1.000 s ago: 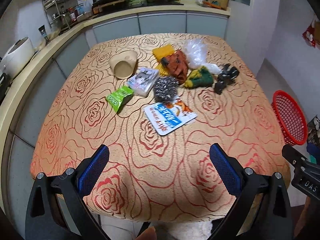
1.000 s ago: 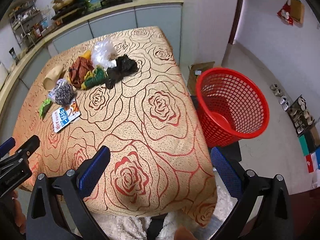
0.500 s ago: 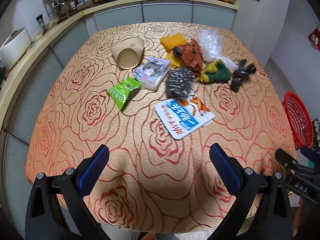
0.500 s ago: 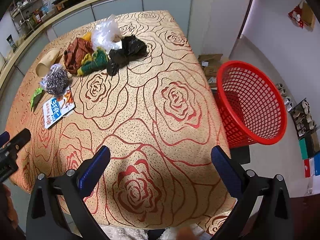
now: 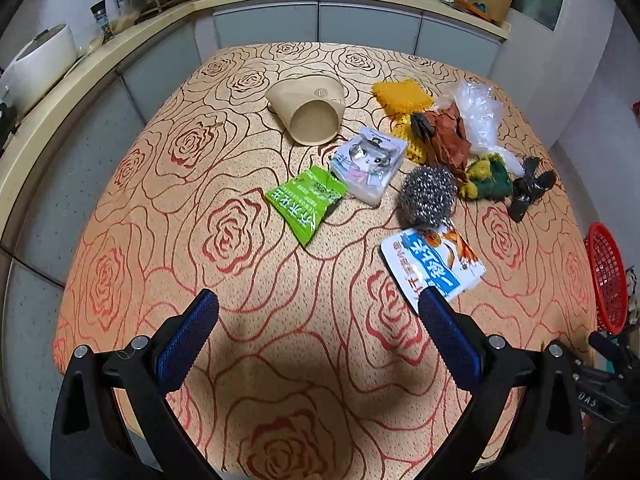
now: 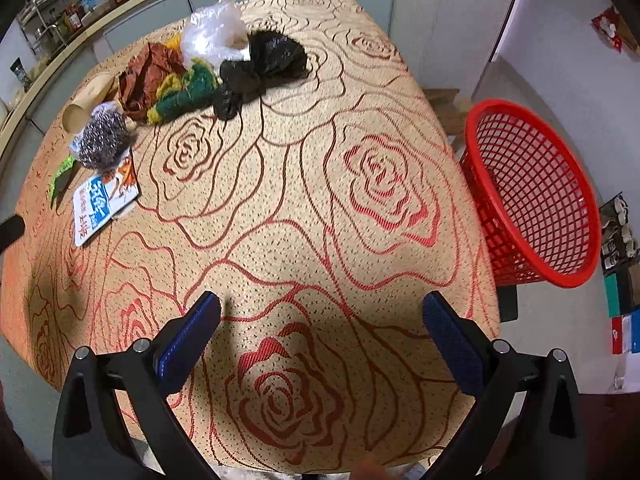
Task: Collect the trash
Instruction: 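Move both open tools down toward the trash on the table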
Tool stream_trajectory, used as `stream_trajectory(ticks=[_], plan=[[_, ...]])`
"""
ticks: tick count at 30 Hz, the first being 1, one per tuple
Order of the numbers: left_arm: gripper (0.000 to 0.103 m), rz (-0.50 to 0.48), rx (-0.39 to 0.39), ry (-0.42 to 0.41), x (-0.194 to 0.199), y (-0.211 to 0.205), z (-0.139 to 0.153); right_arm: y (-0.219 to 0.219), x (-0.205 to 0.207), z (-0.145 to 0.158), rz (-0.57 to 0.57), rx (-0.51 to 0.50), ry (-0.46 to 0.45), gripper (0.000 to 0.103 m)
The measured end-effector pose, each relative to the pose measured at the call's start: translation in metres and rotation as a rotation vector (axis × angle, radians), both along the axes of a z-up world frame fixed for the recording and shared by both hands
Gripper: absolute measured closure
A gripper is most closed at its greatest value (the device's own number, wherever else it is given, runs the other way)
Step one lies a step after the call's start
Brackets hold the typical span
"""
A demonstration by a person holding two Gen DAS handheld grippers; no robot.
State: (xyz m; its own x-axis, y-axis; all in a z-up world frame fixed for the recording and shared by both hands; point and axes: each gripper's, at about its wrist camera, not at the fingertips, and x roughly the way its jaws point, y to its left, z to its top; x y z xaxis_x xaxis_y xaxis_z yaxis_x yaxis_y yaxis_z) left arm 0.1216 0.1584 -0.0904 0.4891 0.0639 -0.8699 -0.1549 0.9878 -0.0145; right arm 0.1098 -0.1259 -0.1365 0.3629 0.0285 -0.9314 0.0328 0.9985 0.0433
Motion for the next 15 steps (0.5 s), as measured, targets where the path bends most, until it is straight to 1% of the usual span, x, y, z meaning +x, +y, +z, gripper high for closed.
stream_trajectory(ticks=[3, 7, 15], plan=[[0.009, 0.003, 0.003, 0.000, 0.007, 0.004, 0.000, -0.002, 0.003, -0.008, 0.000, 0.001, 0.025, 0.006], [0.012, 0.006, 0.015, 0.005, 0.016, 0.011, -0.003, -0.002, 0.005, -0.010, -0.001, -0.011, 0.018, 0.006], [0.024, -0.025, 0.005, 0.038, 0.034, 0.021, -0.020, -0.003, 0.008, -0.011, 0.013, -0.008, 0.018, 0.006]])
